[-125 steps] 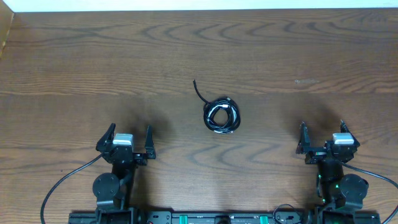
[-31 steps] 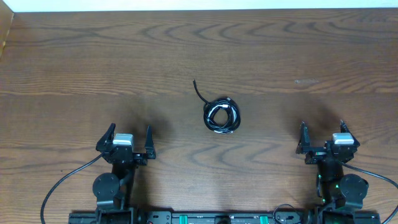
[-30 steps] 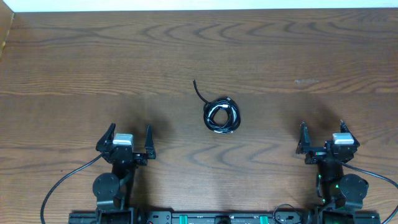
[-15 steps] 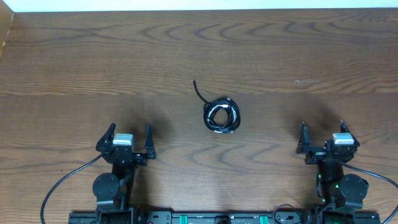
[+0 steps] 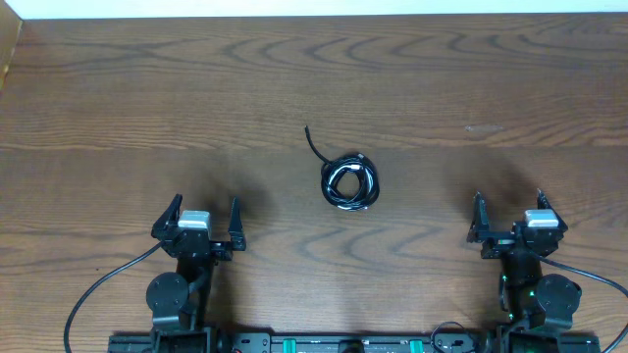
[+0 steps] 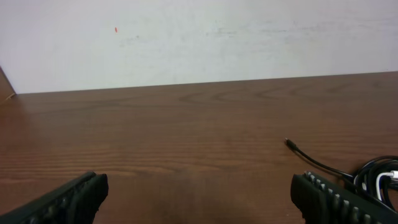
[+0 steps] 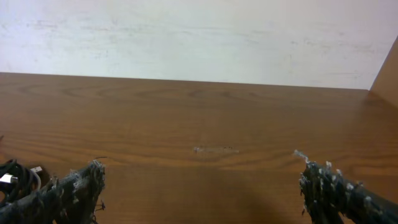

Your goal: Untangle cables

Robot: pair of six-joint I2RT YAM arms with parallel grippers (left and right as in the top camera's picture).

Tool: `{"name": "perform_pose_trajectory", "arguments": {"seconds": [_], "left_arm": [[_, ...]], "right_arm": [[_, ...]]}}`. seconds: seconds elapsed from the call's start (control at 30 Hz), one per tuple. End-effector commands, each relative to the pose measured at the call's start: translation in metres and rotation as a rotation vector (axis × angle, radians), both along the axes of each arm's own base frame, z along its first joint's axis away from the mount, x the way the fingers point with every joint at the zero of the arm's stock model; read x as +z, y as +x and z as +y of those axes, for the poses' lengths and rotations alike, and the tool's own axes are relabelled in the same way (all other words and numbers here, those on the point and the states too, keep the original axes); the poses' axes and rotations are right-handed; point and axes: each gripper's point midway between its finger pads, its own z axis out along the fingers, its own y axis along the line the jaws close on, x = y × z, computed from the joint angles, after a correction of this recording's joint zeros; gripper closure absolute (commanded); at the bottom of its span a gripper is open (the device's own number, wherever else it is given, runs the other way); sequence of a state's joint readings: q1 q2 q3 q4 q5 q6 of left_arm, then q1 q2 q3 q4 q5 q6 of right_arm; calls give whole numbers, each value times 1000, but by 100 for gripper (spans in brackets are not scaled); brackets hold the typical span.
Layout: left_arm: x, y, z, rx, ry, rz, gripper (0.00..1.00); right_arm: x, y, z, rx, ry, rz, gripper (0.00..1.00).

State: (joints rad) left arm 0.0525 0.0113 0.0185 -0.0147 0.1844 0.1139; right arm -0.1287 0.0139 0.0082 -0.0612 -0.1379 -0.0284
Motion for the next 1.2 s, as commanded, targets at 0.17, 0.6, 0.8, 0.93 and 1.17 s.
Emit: {"name": "perform_pose_trajectory", "arguments": {"seconds": [0.17,0.6,0.8,0.93,1.17], "left_arm": [[-17,0,0,1,-17,59,2],[-6,0,-7,-38,-79,28,2],[10,1,-12,-63,-122,53,2],[27,5,-26,-139,-141,141,2],[87,20,-45,-237,-176,303,2]], "right_arm": [[-2,0,-1,-6,17,5,1],[2,0,13,75,47,-10,1],[12,-5,37,215,107,-20,1],[24,-8,46,263,167,-3,1],[45,-7,53,303,178,119,1]]}}
